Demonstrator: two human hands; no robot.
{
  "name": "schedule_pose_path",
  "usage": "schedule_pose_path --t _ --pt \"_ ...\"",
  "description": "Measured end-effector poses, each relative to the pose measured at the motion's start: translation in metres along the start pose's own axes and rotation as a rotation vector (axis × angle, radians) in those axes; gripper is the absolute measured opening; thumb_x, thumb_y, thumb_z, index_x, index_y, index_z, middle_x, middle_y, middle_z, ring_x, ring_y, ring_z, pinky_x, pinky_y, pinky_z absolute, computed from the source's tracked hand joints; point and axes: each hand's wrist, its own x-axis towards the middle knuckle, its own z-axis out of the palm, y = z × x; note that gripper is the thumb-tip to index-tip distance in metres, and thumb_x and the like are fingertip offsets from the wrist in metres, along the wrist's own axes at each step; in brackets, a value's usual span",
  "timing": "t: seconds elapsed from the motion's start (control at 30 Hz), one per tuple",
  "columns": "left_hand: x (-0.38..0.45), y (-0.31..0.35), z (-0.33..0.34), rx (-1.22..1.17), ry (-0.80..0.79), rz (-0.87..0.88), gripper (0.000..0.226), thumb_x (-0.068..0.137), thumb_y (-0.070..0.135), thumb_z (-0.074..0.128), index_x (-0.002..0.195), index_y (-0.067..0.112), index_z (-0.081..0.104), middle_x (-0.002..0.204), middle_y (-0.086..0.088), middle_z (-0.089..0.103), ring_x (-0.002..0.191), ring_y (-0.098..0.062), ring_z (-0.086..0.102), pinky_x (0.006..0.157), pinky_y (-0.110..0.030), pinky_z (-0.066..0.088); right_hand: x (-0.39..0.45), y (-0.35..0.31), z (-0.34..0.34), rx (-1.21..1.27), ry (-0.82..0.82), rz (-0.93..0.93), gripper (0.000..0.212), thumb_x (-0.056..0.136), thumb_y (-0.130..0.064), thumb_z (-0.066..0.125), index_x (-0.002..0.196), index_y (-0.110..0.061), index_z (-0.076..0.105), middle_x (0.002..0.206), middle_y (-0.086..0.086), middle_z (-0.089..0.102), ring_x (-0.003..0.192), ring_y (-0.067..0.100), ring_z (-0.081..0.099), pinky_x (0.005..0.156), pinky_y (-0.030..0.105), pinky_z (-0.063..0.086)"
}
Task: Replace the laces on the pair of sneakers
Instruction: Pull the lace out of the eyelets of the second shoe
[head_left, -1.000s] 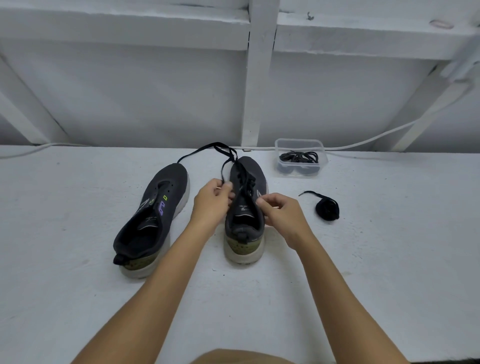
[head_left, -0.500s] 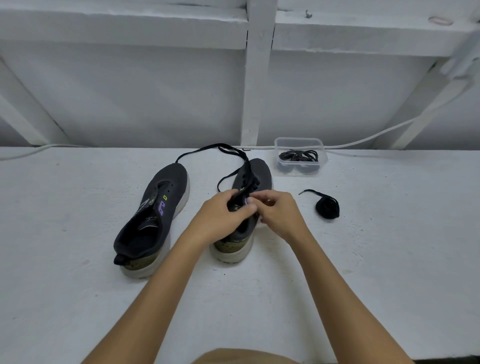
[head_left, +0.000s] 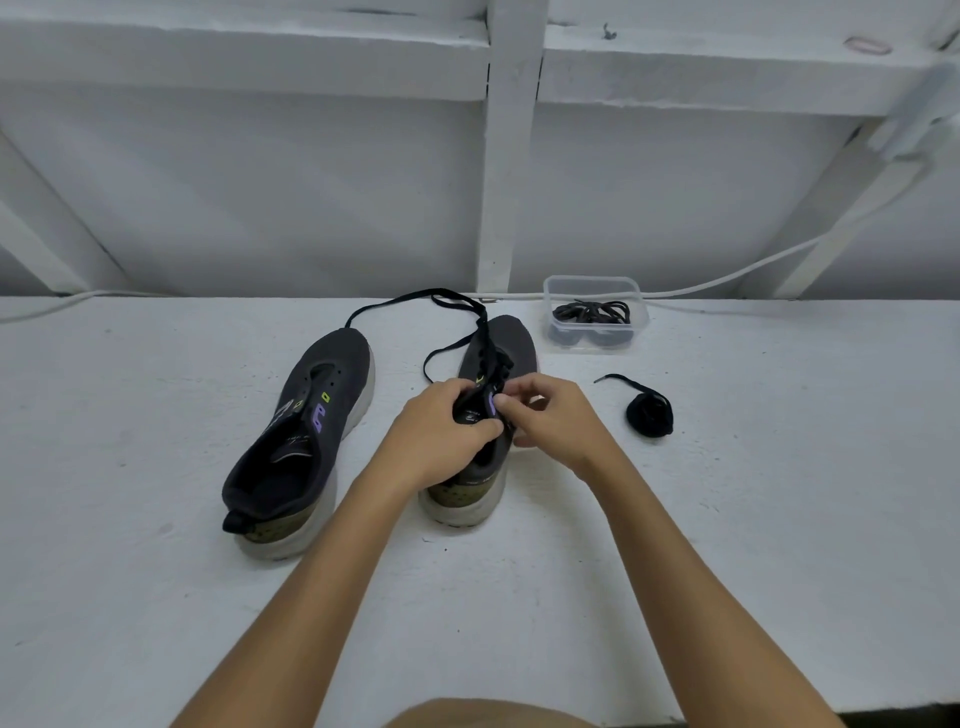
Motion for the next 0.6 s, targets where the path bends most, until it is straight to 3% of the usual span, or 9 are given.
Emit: schedule_pose_path --t 0.1,0.2,0.27,0.47,0.6 --pt "0.0 0.0 0.0 0.018 0.002 0.013 0.046 0.088 0.039 0.068 0.132 0.033 0.054 0.122 0.014 0.056 0.109 -0.009 0.054 0.089 -0.028 0.044 0.002 -0.003 0.001 -0.06 -0.024 -0.039 0.008 0.095 -0.021 0.068 0.089 -0.017 0.072 0.074 -0.008 0.068 0.073 0.014 0.066 0.071 0.04 0.064" --pt "0.002 -0.001 0.0 0.015 -0.005 -0.003 0.048 0.087 0.042 0.068 0.132 0.034 0.053 0.122 0.014 0.058 0.108 -0.01 0.057 0.09 -0.03 0.047 0.009 -0.011 -0.001 -0.149 0.008 -0.059 0.01 0.101 -0.022 0.057 0.095 -0.016 0.061 0.083 0.0 0.067 0.076 0.025 0.07 0.071 0.048 0.062" --pt "0.003 -0.002 0.001 0.031 -0.003 -0.008 0.052 0.085 0.045 0.068 0.133 0.033 0.053 0.126 0.012 0.058 0.11 -0.011 0.057 0.094 -0.035 0.05 0.011 -0.014 -0.001 -0.123 0.074 -0.065 0.01 0.103 -0.023 0.052 0.099 -0.017 0.058 0.09 0.002 0.066 0.073 0.021 0.071 0.071 0.047 0.063" --pt "0.004 -0.001 0.0 0.062 0.001 0.005 0.048 0.088 0.042 0.066 0.133 0.032 0.052 0.128 0.01 0.055 0.113 -0.013 0.055 0.096 -0.034 0.047 0.001 -0.003 0.002 0.029 0.006 0.028 0.015 0.095 -0.028 0.069 0.099 -0.013 0.071 0.088 0.0 0.068 0.07 0.01 0.065 0.064 0.029 0.061" --pt "0.005 -0.001 0.001 0.066 0.001 -0.009 0.049 0.088 0.042 0.065 0.134 0.032 0.052 0.129 0.011 0.054 0.114 -0.013 0.054 0.096 -0.034 0.046 0.006 -0.004 0.002 -0.101 0.009 -0.058 0.013 0.096 -0.024 0.067 0.089 -0.013 0.067 0.076 -0.006 0.066 0.067 0.013 0.063 0.071 0.044 0.063"
